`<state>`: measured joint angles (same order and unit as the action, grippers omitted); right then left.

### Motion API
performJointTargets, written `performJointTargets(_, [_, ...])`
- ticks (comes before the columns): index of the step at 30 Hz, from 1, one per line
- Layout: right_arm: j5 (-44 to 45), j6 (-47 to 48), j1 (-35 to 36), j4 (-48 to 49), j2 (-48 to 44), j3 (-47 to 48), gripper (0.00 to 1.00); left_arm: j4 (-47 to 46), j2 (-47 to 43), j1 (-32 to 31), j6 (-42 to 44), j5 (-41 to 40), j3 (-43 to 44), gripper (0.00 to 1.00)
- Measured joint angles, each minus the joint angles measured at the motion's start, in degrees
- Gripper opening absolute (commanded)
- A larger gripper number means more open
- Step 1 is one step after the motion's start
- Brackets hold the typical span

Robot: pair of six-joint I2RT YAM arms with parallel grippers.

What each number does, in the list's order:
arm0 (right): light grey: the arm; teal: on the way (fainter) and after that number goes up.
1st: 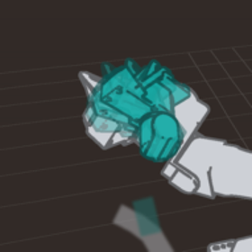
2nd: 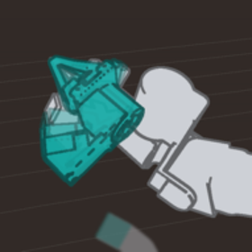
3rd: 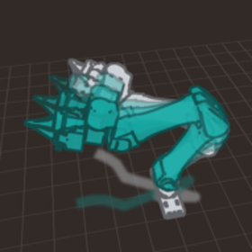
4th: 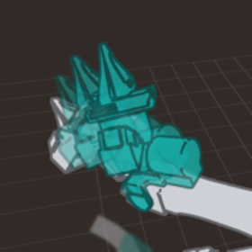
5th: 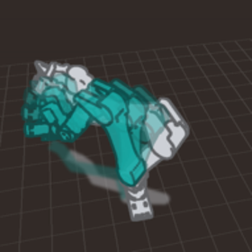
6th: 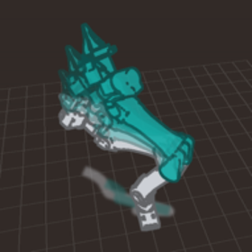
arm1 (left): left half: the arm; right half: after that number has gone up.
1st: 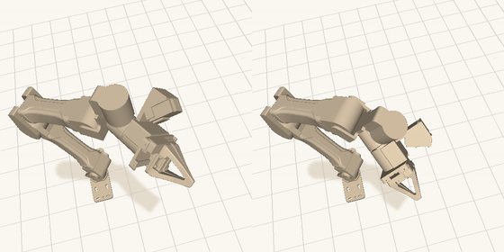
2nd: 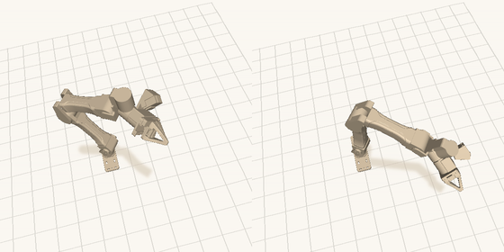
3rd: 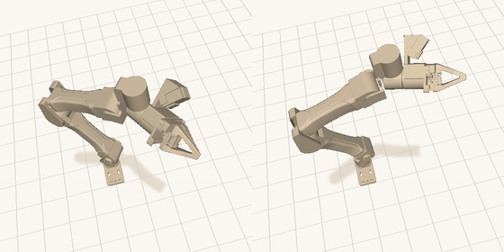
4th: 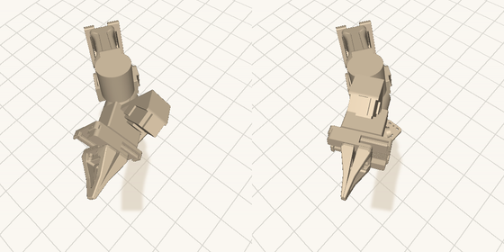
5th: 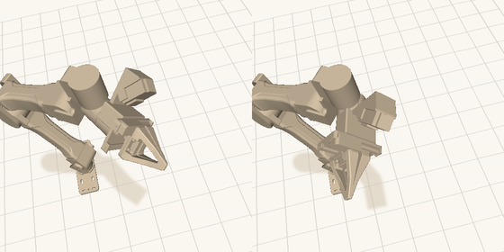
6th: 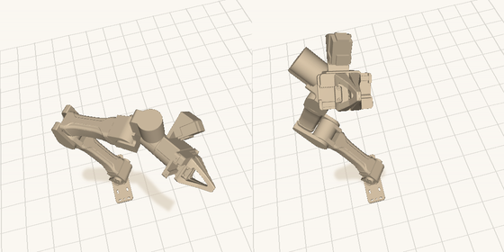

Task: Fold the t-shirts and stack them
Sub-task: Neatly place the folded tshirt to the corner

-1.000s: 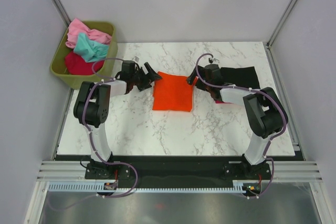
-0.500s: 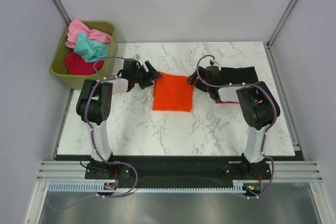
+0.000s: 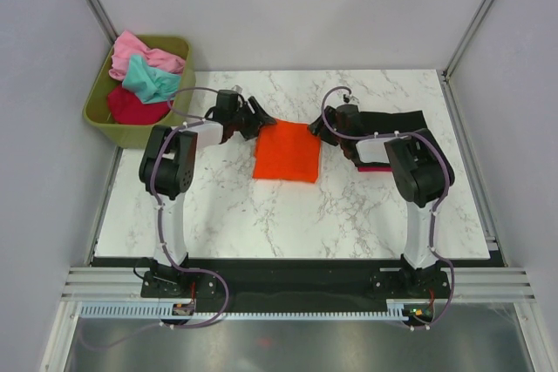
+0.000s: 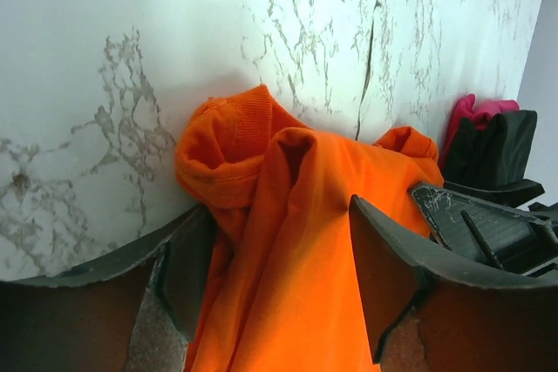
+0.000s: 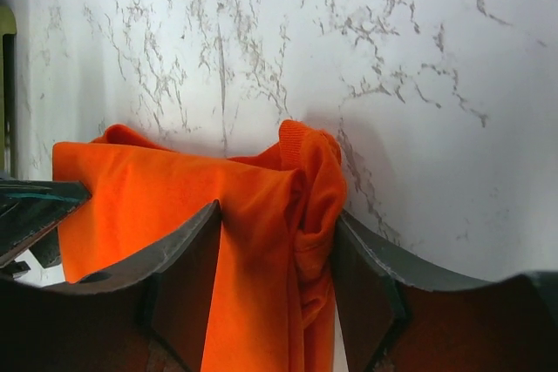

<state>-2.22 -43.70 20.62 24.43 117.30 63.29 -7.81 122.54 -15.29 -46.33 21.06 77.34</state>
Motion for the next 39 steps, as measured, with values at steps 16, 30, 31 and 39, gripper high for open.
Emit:
performJointTargets(16, [0.0, 1.2, 0.0, -1.2, 3.3, 3.4, 0.0, 2.1, 3.9, -3.1, -1.8, -7.5, 4.7, 0.02])
performJointTargets(30, [0.9, 3.5, 0.5, -6.1, -15.4, -6.1, 0.0, -11.7, -13.2, -13.1, -1.8, -18.6, -20.5, 0.02])
performJointTargets(31, [0.9, 3.4, 0.6, -6.8, -17.5, -7.1, 0.0, -13.0, -15.2, -13.8, -1.9, -19.2, -22.5, 0.02])
performJointTargets(39, [6.7, 3.3, 0.8, -18.6, -39.7, -15.6, 0.0, -20.9, -27.1, -24.1, -2.3, -23.2, -31.2, 0.02])
